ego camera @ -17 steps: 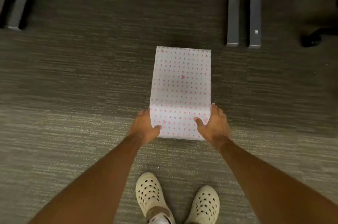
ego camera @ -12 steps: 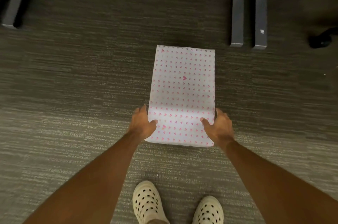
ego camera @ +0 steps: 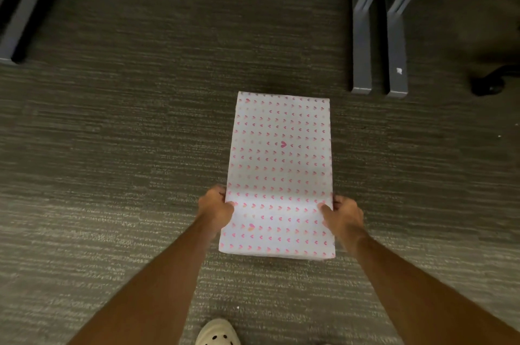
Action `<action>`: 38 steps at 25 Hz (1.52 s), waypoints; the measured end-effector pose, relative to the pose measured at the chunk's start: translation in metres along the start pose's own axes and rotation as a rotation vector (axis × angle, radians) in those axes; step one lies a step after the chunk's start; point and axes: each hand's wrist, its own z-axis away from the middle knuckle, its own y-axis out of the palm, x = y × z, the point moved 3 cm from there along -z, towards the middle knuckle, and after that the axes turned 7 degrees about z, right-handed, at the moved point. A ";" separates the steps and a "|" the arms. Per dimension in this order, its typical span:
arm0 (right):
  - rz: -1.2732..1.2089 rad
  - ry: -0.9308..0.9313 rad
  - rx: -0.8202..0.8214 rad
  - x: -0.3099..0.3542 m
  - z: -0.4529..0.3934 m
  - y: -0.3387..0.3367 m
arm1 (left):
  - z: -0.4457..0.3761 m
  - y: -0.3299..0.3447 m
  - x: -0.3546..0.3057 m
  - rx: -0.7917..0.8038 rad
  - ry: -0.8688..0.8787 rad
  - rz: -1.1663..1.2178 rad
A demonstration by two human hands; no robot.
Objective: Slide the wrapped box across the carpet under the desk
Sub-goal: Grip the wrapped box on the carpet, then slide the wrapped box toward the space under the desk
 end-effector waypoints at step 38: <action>-0.301 -0.303 0.143 0.233 -0.114 -0.092 | -0.128 -0.099 -0.215 0.104 0.238 0.292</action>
